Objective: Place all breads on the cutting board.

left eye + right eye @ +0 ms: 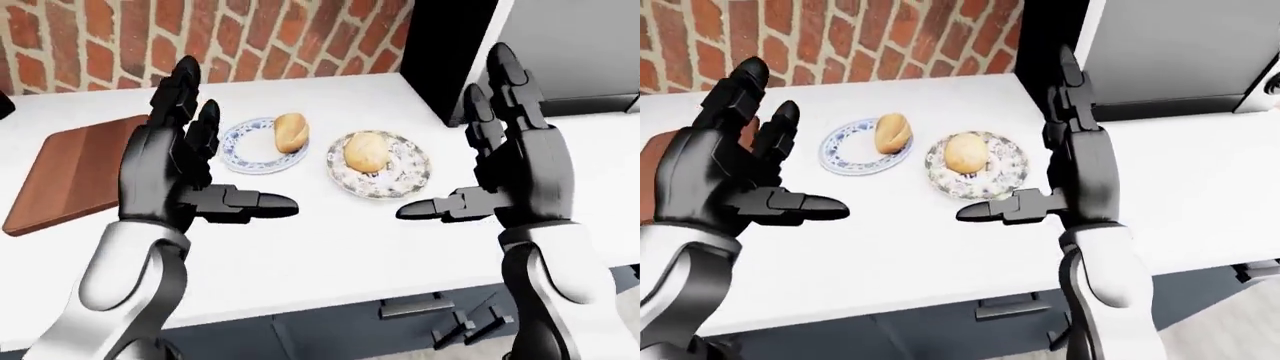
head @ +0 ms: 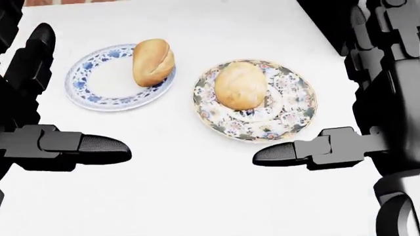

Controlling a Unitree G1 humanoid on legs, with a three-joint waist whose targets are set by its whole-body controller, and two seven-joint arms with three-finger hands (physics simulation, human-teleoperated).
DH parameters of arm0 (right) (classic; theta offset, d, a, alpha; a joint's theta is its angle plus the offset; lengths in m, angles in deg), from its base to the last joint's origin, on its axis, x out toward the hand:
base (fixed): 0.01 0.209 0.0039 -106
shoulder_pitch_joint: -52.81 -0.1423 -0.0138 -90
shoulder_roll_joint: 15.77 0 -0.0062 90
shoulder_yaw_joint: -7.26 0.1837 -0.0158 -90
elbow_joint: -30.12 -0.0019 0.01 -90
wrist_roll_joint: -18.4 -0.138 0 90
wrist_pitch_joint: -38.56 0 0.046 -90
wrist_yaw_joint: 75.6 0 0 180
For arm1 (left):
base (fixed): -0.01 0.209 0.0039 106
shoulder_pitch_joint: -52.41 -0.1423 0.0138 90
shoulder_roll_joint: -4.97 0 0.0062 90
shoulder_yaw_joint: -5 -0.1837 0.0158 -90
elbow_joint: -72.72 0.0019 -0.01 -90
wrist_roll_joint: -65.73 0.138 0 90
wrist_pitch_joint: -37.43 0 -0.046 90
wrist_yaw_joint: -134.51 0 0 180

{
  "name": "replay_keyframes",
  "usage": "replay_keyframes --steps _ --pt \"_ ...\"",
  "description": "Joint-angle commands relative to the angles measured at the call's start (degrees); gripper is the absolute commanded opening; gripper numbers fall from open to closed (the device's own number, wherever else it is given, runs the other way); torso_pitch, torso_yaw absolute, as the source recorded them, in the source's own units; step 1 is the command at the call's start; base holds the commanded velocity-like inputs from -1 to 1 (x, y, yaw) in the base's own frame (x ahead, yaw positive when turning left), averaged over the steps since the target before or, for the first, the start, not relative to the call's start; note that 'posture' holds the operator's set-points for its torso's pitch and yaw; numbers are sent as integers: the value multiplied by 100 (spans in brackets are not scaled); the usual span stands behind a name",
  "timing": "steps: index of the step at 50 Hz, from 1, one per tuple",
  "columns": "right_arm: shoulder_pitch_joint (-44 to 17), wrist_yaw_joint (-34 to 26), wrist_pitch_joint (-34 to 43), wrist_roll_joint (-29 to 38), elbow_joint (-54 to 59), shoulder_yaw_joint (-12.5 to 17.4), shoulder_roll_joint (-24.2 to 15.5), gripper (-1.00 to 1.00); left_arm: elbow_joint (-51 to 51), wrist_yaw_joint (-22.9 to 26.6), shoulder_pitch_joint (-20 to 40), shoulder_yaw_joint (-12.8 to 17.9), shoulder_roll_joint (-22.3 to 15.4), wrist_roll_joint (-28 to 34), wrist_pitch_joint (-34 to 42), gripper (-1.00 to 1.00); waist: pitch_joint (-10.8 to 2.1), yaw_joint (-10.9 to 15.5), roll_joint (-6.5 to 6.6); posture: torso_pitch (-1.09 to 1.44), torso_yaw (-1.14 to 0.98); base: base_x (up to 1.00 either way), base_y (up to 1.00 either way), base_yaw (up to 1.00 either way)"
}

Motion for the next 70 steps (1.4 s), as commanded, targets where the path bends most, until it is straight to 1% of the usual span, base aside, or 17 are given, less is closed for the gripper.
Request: replay_keyframes --steps 1,3,5,8,9,11,13,23,25,35,40,45,50,53,66,68,70 --pt "-119 -42 -49 65 -112 -44 -7 100 -119 -31 101 75 -84 -93 -160 100 -40 15 -47 0 0 0 0 0" --pt "-155 -84 20 123 -153 -93 0 100 -109 -47 89 107 -138 -152 -176 100 -55 23 -38 0 0 0 0 0" --pt "-182 -131 76 173 -201 -104 -6 100 -88 -71 125 152 -185 -221 -157 100 -98 23 83 0 0 0 0 0" --pt "-260 -214 268 266 -325 -135 -46 100 -38 -80 118 131 -269 -257 -231 100 -227 4 495 0 0 0 0 0" --pt "-279 -239 310 315 -350 -149 -55 100 -75 -101 149 159 -278 -303 -173 100 -165 26 246 0 0 0 0 0" --pt "-381 -304 510 422 -418 -192 -98 100 -115 -151 189 191 -296 -378 -109 100 -265 62 280 0 0 0 0 0" --pt "-464 -366 691 552 -489 -238 -135 100 -129 -180 189 223 -322 -441 -103 100 -234 91 240 0 0 0 0 0" --pt "-949 -860 1822 1372 -757 -371 -432 100 -282 -445 298 427 -460 -922 116 100 -173 151 224 0 0 0 0 0" --pt "-984 -1000 2052 1543 -614 -485 -533 100 -264 -509 307 426 -493 -998 100 100 -160 152 233 0 0 0 0 0" --pt "-1827 -1475 1875 2085 716 -491 -523 100 -251 -732 229 396 -575 -1413 78 100 -163 149 295 0 0 0 0 0" --pt "-2144 -1700 1712 2398 1339 -689 -454 100 -173 -816 231 440 -650 -1539 3 100 -166 150 304 0 0 0 0 0" --pt "-2134 -1918 1366 2749 1727 -806 -290 100 -107 -890 167 386 -715 -1600 -138 100 -182 160 299 0 0 0 0 0" --pt "-2103 -1981 1009 3088 2116 -773 -140 100 -94 -928 169 369 -759 -1578 -201 100 -205 170 303 0 0 0 0 0" --pt "-2151 -1992 890 3145 2311 -664 -51 100 -119 -940 154 307 -824 -1480 -289 100 -219 174 303 0 0 0 0 0" --pt "-2264 -1909 534 3224 2895 -615 30 100 -148 -913 183 404 -767 -1535 -205 100 -250 170 314 0 0 0 0 0" --pt "-2265 -1889 488 3234 2947 -624 31 91 -159 -937 186 438 -768 -1580 -192 100 -247 169 317 0 0 0 0 0" --pt "-2247 -1857 421 3226 3010 -611 38 69 -153 -975 198 469 -771 -1645 -183 100 -247 160 312 0 0 0 0 0"
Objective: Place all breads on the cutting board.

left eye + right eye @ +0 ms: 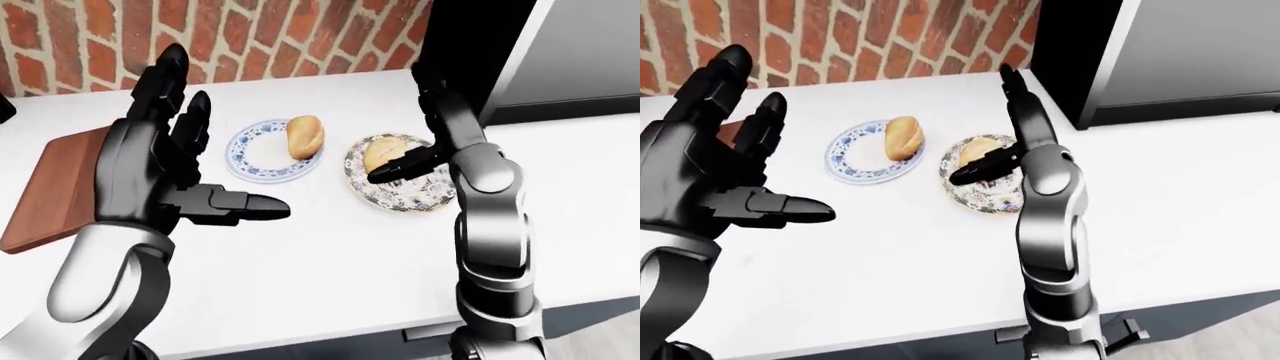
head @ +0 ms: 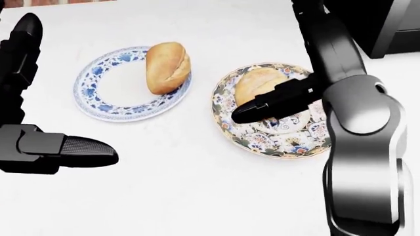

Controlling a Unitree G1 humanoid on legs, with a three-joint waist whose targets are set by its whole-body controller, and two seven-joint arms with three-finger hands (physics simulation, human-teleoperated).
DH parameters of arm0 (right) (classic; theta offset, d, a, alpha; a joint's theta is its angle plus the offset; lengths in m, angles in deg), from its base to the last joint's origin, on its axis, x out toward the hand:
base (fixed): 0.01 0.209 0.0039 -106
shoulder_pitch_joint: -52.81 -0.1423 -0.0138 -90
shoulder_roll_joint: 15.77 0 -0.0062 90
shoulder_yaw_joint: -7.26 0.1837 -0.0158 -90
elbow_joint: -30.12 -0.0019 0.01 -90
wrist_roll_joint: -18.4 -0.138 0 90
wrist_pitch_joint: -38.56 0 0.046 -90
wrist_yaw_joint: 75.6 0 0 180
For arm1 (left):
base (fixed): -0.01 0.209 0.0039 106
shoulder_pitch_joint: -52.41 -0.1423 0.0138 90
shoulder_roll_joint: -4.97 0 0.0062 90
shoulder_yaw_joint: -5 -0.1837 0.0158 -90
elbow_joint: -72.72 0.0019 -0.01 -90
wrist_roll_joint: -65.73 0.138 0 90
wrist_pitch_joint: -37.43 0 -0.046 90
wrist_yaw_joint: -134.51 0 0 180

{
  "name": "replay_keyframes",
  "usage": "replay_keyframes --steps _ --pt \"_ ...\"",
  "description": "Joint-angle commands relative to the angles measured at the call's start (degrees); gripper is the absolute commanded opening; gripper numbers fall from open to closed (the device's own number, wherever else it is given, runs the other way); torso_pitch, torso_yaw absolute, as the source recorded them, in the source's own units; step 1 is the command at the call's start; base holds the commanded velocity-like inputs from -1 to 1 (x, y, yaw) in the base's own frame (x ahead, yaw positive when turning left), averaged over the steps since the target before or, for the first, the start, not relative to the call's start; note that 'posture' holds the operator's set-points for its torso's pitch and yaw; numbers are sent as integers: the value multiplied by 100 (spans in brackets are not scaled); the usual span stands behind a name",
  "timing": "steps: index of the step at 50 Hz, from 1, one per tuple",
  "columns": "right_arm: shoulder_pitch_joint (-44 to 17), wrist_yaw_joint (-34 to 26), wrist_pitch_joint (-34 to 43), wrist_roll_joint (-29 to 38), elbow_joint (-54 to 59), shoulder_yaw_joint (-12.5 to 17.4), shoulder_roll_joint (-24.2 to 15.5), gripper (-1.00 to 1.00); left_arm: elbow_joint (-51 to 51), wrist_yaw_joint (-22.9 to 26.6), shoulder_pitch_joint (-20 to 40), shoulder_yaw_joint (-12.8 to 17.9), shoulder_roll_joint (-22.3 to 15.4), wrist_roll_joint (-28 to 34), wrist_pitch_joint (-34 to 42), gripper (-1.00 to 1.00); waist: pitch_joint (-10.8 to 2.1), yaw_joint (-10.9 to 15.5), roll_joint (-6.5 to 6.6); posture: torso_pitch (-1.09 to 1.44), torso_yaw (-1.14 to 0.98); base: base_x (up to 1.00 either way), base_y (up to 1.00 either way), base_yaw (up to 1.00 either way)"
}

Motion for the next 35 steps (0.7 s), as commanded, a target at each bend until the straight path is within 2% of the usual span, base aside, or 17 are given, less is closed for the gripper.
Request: replay_keyframes --steps 1,9,15,18,22,35 --pt "-141 96 -249 37 -118 34 -37 70 -87 -51 117 60 -67 -39 -180 100 -124 2 15 0 0 0 0 0" --pt "-85 151 -414 12 59 54 -21 68 23 -243 186 144 -155 -309 -196 100 -126 3 5 0 0 0 0 0" --pt "81 245 -601 -25 181 59 10 64 64 -327 119 96 -240 -398 -322 100 -125 4 -1 0 0 0 0 0" --pt "128 301 -707 -62 283 71 21 54 82 -317 47 36 -252 -350 -415 100 -129 4 -8 0 0 0 0 0" --pt "181 412 -818 -138 417 73 63 58 66 -308 21 19 -230 -331 -422 100 -142 5 -17 0 0 0 0 0" --pt "232 783 -1303 -429 1156 137 58 56 97 -101 -62 -4 -149 -75 -487 100 -175 15 -56 0 0 0 0 0"
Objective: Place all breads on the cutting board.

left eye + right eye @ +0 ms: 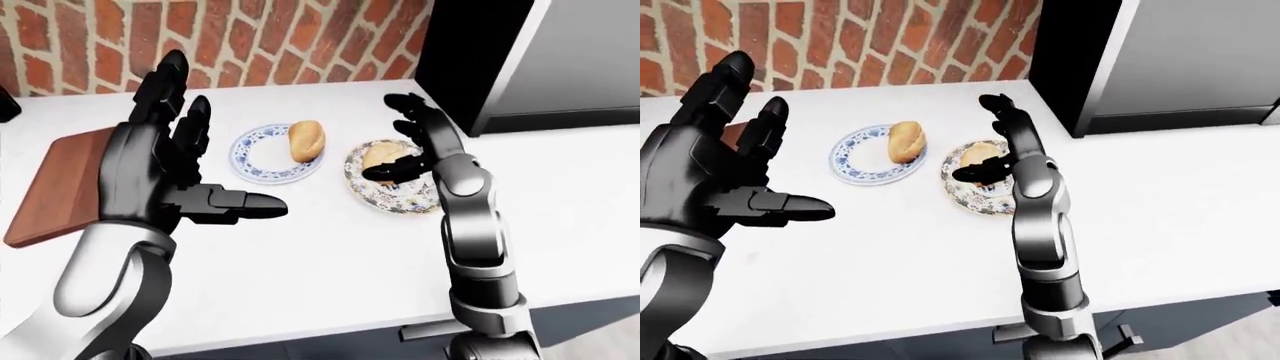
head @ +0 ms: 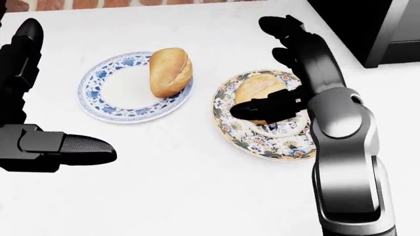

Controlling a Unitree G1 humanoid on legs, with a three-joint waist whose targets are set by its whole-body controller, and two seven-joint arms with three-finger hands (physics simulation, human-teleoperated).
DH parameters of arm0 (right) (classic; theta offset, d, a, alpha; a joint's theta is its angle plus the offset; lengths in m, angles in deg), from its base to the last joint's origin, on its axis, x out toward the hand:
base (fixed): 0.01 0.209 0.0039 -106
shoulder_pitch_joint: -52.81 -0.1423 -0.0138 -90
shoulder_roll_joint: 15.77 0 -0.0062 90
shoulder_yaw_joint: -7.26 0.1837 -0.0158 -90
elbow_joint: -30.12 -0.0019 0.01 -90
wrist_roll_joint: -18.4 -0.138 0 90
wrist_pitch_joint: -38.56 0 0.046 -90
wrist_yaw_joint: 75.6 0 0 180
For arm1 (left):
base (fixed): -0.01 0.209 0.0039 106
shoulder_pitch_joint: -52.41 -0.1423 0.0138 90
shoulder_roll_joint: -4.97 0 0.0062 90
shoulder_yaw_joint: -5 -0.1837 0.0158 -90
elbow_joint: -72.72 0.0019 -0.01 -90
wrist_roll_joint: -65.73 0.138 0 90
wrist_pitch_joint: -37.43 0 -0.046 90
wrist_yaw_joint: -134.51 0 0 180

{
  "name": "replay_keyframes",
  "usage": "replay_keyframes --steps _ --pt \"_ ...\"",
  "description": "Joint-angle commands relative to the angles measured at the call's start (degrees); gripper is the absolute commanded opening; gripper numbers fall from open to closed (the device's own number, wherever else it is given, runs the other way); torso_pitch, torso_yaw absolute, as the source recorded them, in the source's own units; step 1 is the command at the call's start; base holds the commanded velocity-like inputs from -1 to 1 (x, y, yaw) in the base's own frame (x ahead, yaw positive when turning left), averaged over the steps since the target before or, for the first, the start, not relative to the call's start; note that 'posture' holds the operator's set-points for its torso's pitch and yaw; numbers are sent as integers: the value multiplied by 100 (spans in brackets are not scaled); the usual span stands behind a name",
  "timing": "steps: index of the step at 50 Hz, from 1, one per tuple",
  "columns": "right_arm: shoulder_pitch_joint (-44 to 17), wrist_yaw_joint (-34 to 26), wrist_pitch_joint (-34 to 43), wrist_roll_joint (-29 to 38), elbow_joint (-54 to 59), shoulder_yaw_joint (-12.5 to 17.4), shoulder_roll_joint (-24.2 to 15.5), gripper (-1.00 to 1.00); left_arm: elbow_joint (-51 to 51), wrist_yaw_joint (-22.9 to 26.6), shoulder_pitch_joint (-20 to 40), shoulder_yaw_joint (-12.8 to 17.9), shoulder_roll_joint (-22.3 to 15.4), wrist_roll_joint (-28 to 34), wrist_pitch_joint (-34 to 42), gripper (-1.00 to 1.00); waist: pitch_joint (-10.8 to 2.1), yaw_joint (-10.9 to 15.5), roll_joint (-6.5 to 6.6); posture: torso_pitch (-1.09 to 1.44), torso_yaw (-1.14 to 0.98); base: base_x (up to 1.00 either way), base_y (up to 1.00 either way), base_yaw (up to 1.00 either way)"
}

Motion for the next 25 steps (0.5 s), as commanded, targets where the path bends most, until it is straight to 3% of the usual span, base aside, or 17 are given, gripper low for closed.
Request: replay_keyframes --steps 1,10,15,25 --pt "29 134 -241 -37 5 42 -25 56 -99 25 131 84 -47 42 -146 100 -57 -9 72 0 0 0 0 0" --pt "143 240 -324 -106 315 76 -111 52 -137 39 146 99 -2 68 -88 100 -88 18 19 0 0 0 0 0" --pt "174 -45 158 179 30 -25 -213 51 -96 77 126 64 -2 135 -149 100 -98 31 -9 0 0 0 0 0" --pt "38 -54 54 442 502 -1 -171 47 -94 43 143 96 -15 81 -142 100 -90 23 0 0 0 0 0 0"
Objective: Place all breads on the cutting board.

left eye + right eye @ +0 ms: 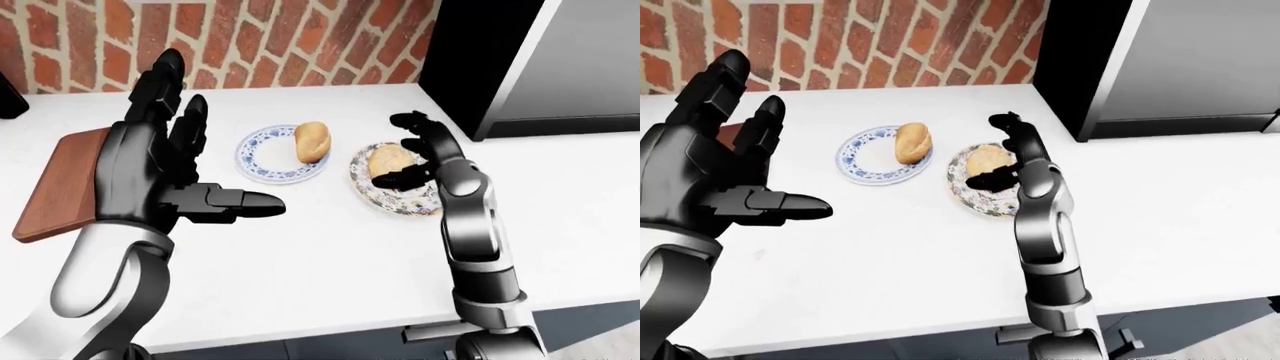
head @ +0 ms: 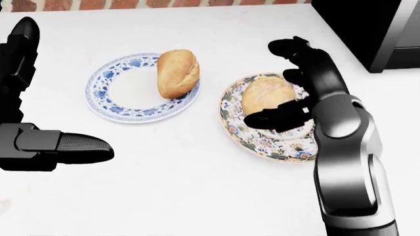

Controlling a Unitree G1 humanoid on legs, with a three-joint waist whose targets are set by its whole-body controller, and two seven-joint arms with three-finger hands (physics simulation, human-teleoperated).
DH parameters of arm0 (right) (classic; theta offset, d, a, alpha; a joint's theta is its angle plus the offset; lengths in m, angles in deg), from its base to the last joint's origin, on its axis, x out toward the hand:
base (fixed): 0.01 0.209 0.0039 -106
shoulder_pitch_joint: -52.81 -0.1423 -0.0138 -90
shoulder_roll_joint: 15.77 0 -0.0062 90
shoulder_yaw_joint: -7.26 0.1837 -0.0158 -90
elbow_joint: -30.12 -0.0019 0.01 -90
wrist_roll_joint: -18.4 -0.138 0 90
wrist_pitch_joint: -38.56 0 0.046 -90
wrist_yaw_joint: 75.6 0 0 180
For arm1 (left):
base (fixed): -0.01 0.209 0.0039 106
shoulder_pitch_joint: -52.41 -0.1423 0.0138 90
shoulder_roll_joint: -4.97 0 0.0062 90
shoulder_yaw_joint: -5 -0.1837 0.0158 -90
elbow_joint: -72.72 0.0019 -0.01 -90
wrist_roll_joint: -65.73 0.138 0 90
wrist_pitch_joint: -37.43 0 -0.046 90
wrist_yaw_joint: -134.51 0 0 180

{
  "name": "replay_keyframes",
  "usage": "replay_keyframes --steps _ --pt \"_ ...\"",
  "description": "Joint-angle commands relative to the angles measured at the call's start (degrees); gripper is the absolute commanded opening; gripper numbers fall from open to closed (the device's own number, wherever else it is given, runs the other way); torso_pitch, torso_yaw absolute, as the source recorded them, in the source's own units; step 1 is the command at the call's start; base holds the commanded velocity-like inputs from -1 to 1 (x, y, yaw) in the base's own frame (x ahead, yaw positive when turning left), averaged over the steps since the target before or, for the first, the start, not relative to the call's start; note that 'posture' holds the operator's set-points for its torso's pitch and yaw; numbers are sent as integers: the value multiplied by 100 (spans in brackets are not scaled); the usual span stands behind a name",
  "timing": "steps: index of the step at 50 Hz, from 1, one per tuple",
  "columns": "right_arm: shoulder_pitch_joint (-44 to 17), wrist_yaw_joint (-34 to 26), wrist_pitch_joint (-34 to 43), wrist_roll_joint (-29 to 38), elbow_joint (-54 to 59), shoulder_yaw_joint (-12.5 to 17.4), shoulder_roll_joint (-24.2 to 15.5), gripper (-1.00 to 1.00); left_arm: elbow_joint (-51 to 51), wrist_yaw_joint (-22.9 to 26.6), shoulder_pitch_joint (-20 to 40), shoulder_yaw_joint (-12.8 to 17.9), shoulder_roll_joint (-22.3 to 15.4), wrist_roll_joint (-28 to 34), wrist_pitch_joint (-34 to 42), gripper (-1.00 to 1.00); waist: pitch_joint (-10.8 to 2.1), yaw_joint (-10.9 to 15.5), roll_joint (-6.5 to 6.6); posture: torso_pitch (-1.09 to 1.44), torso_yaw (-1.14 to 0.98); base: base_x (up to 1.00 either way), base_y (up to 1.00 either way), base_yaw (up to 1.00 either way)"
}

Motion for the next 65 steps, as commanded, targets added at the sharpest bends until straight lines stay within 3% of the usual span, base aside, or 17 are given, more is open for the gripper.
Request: replay_keyframes --steps 1,12,13,15,16,17,25,36,39,43,50,53,56,65 --pt "-9 93 -216 72 66 27 21 47 -78 13 108 28 -41 34 -190 100 -34 -9 97 0 0 0 0 0" --pt "6 267 -532 127 581 2 49 36 -114 -21 115 54 -57 -21 -166 100 -50 -4 97 0 0 0 0 0" --pt "19 272 -552 141 600 -2 49 29 -126 -38 132 71 -58 -46 -136 100 -53 -2 96 0 0 0 0 0" --pt "22 245 -546 171 583 0 39 -8 -122 -69 191 120 -79 -110 -86 100 -58 0 92 0 0 0 0 0" --pt "34 227 -537 188 556 -2 35 -42 -122 -79 196 113 -92 -118 -93 100 -60 0 90 0 0 0 0 0" --pt "37 224 -549 193 561 10 30 -50 -115 -92 206 116 -98 -134 -93 100 -61 1 88 0 0 0 0 0" --pt "82 98 -388 397 190 18 -20 -48 -118 -234 247 171 -186 -343 -87 100 -59 7 77 0 0 0 0 0" --pt "1 -492 316 808 -1115 59 -78 -57 -83 -282 247 -55 -191 -253 -166 100 -2 11 117 0 0 0 0 0" --pt "-15 -659 522 889 -1492 60 -91 -67 -31 -269 412 -219 -118 -101 -77 100 15 18 135 0 0 0 0 0" --pt "-72 -955 850 1047 -2020 51 -136 -100 -2 -289 749 -279 49 -208 351 100 28 16 161 0 0 0 0 0" --pt "-190 -1461 1350 1414 -2830 -14 -194 -100 776 -67 1575 -846 131 437 440 100 102 17 194 0 0 0 0 0" --pt "-225 -1629 1450 1560 -3007 -38 -192 -100 1123 121 1929 -947 270 657 610 100 132 36 173 0 0 0 0 0" --pt "-288 -1779 1563 1677 -3187 -28 -193 -100 1735 398 2276 -1265 291 1224 373 100 148 53 146 0 0 0 0 0" --pt "-243 -1870 1482 1796 -3299 -22 -93 -100 3311 1437 2994 -1755 609 2939 -400 100 131 32 103 0 0 0 0 0"
